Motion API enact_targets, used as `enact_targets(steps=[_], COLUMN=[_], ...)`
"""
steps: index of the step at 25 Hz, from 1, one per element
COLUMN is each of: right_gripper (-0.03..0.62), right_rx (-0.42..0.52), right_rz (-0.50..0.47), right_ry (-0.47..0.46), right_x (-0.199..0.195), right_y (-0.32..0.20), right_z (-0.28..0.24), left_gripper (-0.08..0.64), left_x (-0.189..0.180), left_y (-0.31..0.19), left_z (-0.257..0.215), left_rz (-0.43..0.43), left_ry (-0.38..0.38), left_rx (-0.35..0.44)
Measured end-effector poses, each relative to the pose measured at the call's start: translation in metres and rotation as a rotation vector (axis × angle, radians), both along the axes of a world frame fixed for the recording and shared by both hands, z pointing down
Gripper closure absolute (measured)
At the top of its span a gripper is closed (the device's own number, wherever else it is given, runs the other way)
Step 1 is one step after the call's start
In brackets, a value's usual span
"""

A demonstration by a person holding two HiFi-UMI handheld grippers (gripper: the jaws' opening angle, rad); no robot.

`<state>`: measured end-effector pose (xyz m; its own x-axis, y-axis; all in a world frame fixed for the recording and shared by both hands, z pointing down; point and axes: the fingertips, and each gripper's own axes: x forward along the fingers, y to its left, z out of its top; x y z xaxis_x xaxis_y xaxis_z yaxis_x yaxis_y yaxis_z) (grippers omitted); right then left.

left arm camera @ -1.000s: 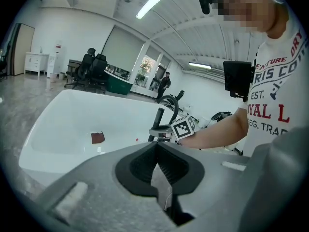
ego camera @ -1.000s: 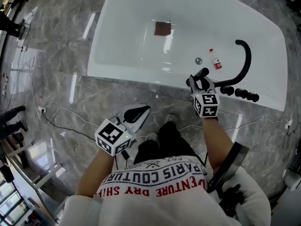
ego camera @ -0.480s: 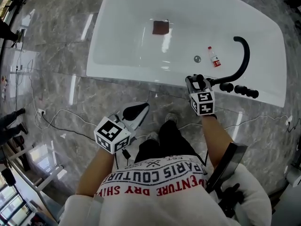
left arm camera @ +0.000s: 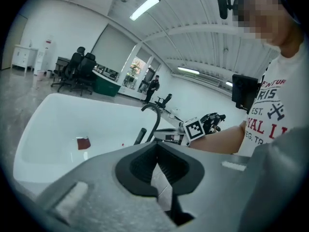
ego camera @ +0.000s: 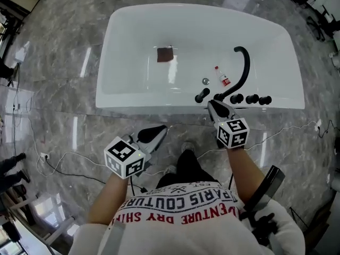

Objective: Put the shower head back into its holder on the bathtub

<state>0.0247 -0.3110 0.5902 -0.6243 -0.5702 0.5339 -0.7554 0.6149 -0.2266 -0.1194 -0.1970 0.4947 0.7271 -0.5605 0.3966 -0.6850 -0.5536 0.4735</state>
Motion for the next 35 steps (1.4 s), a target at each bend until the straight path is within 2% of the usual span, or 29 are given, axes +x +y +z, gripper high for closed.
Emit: enact_targets(steps=[1,5,8,11,15,19,23,29,35], right_gripper=[0.594,0.592,0.591,0.589,0.589,0.589,0.589,0.589,0.589], right_rx=[0.022,0.030,0.039,0.065,0.091,0.124,0.129,0.158,0.180], right_rz=[-0.019,-0.163,-0.238,-0.257,-0.247,-0.241,-0.201,-0.160,-0.156], right_ry=[-0.042,-0.219,-0.226,-0.232,-0.257,-0.266,-0.291,-0.291,-0.307], right_x=[-0.001,-0.027,-0.042,-0.045,-0.041,-0.036,-0.027,0.006,0.017], right_y=[0.013,0.091,0.157,0.204,0.245,0.298,0.383,0.531,0.623], right_z=[-0.029,-0.130,-0.174,-0.202,-0.226,-0.233,-0.229,-0.236,-0.267], left_gripper=[0.558,0.559,0.560,0.560,0.558,0.559,0.560,0.560,0.559], left_x=[0.006,0.023,0.036,0.050,0.061,0.060,0.068,0.098,0.113], left_y=[0.002,0.023,0.055,0.089,0.131,0.182,0.267,0.417,0.520], left_z=[-0.013,-0.061,-0.088,-0.107,-0.125,-0.135,-0.131,-0.143,-0.175], left_rz=[0.035,0.150,0.227,0.286,0.334,0.322,0.332,0.412,0.467], left_ry=[0.018,0.092,0.141,0.127,0.082,0.079,0.055,0.060,0.029], left_rx=[0.033,0.127,0.153,0.186,0.236,0.261,0.259,0.260,0.296])
